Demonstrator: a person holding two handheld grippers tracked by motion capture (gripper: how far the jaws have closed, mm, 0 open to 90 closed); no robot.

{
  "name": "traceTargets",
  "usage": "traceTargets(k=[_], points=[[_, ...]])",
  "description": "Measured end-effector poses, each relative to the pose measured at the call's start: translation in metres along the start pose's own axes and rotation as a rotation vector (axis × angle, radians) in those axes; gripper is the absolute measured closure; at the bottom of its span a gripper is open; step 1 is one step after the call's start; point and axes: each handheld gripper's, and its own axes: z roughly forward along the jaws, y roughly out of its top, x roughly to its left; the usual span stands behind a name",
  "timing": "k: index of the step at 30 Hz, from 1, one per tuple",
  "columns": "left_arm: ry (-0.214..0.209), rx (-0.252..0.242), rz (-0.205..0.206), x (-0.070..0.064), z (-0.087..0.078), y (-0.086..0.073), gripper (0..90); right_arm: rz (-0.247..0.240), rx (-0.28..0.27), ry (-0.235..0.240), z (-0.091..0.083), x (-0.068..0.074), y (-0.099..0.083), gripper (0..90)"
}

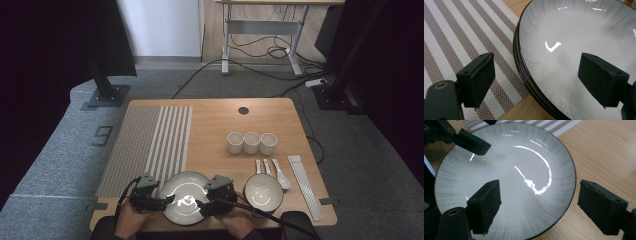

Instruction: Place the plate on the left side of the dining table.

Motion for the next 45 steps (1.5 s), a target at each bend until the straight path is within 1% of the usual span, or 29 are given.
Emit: traceTargets(k=[1,3,5,9,10,11,13,15,18,19,20,22,23,25,28,32,36,37,41,45], points=[[0.000,0.002,-0.001,-0.001,0.000,0.000,14.0,0.000,0.000,0.000,0.000,0.000,0.000,18.8],[0.000,0.008,-0.003,-0.002,0.002,-0.001,14.2,-0.006,0.003,-0.009,0.003,0.003,-0.004,23.6],[-0.001,0.010,-0.002,-0.002,0.002,-0.001,14.3,-0.009,0.002,-0.009,0.005,0.005,-0.006,26.4],[-0.001,0.017,-0.004,-0.004,0.004,-0.002,15.1,-0.005,-0.001,-0.013,0.007,0.005,-0.009,30.0],[0.000,0.018,-0.004,-0.004,0.004,-0.002,15.4,0.001,0.001,-0.023,0.008,0.005,-0.011,31.3],[0.002,0.019,-0.003,-0.004,0.004,-0.003,15.4,0.001,0.001,-0.023,0.008,0.005,-0.011,31.3],[0.002,0.021,-0.008,-0.004,0.004,-0.003,16.8,0.000,0.007,-0.049,0.008,0.003,-0.013,32.0],[0.000,0.023,-0.014,-0.004,0.003,-0.004,18.0,-0.006,0.015,-0.064,0.009,0.003,-0.014,32.7],[-0.004,0.024,-0.021,-0.004,0.003,-0.005,20.5,-0.005,0.022,-0.058,0.009,0.003,-0.015,34.7],[-0.007,0.026,-0.024,-0.005,0.003,-0.005,21.8,-0.011,0.020,-0.066,0.009,0.003,-0.016,38.0],[-0.018,0.032,-0.027,-0.005,0.004,-0.006,23.0,-0.013,0.021,-0.068,0.009,0.003,-0.016,40.0],[-0.022,0.034,-0.029,-0.005,0.004,-0.006,24.8,-0.009,0.025,-0.068,0.008,0.001,-0.016,44.0],[-0.026,0.036,-0.030,-0.005,0.005,-0.006,24.8,-0.009,0.025,-0.068,0.008,0.001,-0.016,44.0],[-0.034,0.038,-0.030,-0.006,0.005,-0.006,27.1,-0.010,0.041,-0.071,0.008,-0.001,-0.017,46.8],[-0.031,0.042,-0.033,-0.007,0.005,-0.006,27.7,-0.017,0.046,-0.078,0.008,-0.001,-0.018,48.2],[-0.040,0.049,-0.054,-0.006,0.005,-0.006,28.4,-0.036,0.055,-0.092,0.007,0.000,-0.018,52.9],[-0.045,0.056,-0.070,-0.006,0.006,-0.005,29.2,-0.052,0.061,-0.102,0.007,0.001,-0.017,54.8],[-0.047,0.063,-0.081,-0.006,0.005,-0.004,29.8,-0.052,0.062,-0.101,0.007,0.001,-0.017,55.1],[-0.052,0.066,-0.089,-0.005,0.005,-0.004,30.0,-0.054,0.066,-0.101,0.008,0.001,-0.017,56.0],[-0.057,0.071,-0.097,-0.004,0.005,-0.003,30.3,-0.064,0.070,-0.112,0.009,0.002,-0.017,56.0]])
